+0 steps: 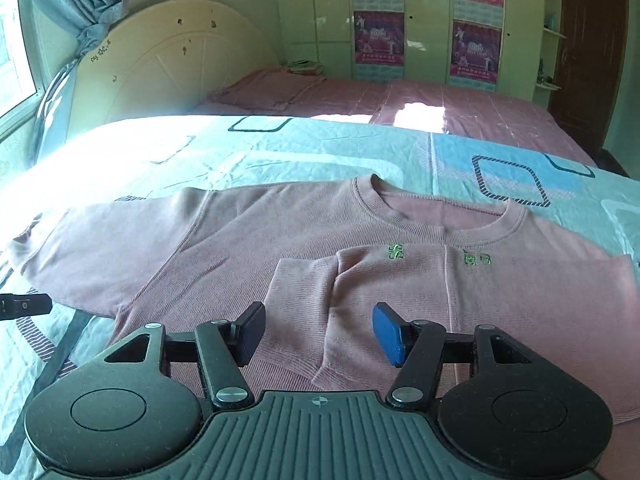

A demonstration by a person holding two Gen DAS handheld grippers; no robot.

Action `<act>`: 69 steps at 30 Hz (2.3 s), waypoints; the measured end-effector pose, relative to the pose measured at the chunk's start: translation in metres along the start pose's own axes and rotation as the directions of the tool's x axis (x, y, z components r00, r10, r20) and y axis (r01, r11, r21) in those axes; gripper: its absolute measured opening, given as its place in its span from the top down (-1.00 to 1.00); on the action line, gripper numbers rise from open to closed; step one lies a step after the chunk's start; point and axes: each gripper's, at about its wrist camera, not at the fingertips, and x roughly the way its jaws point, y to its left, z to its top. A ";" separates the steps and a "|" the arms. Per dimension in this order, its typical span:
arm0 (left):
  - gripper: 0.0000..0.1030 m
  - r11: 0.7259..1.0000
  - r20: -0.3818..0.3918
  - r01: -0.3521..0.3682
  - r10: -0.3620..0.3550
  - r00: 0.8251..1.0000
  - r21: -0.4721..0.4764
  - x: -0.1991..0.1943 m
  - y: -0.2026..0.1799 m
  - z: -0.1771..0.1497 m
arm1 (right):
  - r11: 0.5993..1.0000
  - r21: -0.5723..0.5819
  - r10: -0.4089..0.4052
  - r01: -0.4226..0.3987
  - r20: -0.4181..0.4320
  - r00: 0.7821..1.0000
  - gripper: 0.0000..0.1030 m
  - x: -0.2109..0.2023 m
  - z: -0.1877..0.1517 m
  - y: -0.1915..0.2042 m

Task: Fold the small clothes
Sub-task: 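Grasp the cuff of the other sleeve with the left tool, then fold the sleeve across the body and open the left tool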

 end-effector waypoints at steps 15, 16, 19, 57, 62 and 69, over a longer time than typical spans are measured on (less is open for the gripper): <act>-0.27 0.953 0.018 -0.061 0.069 0.997 -0.298 0.043 0.131 0.040 | 0.992 0.025 -0.122 0.125 -0.108 0.987 -0.15 0.046 -0.015 0.009; -0.27 0.953 0.023 -0.057 0.067 0.997 -0.298 0.045 0.132 0.043 | 0.992 0.032 -0.121 0.125 -0.111 0.986 -0.14 0.046 -0.013 0.009; -0.26 0.948 0.046 -0.037 0.055 0.997 -0.315 0.053 0.137 0.050 | 0.990 0.056 -0.128 0.131 -0.060 0.990 -0.15 0.038 -0.008 0.011; 0.36 0.765 -0.098 0.438 -0.449 0.888 0.473 0.010 -0.286 -0.069 | 0.945 0.326 -0.002 -0.014 0.050 0.999 -0.15 -0.066 -0.040 -0.154; -0.36 0.799 0.008 0.322 -0.379 0.925 0.508 -0.023 -0.247 -0.069 | 0.962 0.255 0.081 -0.093 0.058 0.995 -0.15 -0.056 -0.032 -0.129; -0.35 0.895 0.086 0.110 -0.163 0.983 0.432 -0.028 -0.160 -0.061 | 0.986 0.104 0.134 -0.133 -0.004 0.991 -0.16 -0.024 -0.036 -0.070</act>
